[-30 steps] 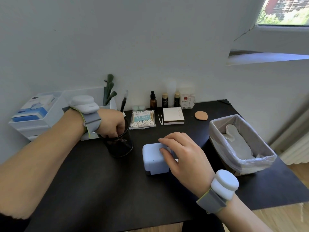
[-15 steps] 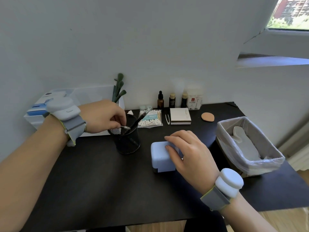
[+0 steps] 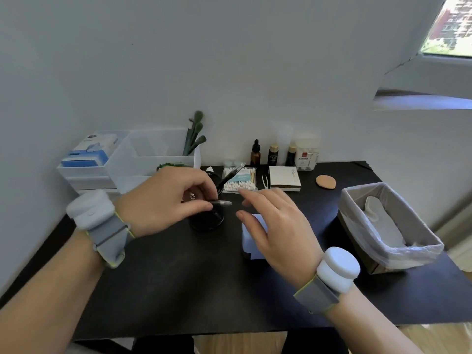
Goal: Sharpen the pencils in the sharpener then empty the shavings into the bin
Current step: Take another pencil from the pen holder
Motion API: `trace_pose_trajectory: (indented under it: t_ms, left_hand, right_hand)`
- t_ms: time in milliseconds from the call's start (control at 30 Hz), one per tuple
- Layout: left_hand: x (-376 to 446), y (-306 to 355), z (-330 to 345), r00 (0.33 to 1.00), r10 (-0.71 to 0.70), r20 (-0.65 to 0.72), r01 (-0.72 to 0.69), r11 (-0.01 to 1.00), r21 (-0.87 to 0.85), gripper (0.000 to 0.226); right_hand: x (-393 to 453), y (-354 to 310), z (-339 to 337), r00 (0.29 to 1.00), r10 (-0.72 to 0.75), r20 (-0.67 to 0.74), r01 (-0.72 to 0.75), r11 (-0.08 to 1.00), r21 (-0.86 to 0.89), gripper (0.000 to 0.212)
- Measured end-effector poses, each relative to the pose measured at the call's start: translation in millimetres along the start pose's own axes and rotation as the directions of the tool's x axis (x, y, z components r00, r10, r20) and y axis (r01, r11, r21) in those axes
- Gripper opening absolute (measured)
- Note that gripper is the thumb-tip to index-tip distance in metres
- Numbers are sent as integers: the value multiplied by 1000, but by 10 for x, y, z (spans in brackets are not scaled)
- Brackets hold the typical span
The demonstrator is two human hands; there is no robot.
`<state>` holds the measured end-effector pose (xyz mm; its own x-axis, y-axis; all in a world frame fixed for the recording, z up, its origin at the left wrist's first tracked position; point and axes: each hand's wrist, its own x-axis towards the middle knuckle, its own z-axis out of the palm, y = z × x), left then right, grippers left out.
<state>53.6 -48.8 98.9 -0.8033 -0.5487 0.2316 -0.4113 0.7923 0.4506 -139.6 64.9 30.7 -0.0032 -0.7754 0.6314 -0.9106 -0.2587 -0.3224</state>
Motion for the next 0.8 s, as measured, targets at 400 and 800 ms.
trace_pose_trajectory:
  t_ms: [400,800]
  left_hand:
    - [-219,100,389,988,0,-154,-1,1000,-6,14]
    - [-393,-53,381,995,10,-96,0,995,104,35]
  right_hand:
    - [18,-4,116,988,-70,134,92,982,-165,32]
    - [75,-52,202,967,-140,212,168,979,-119,31]
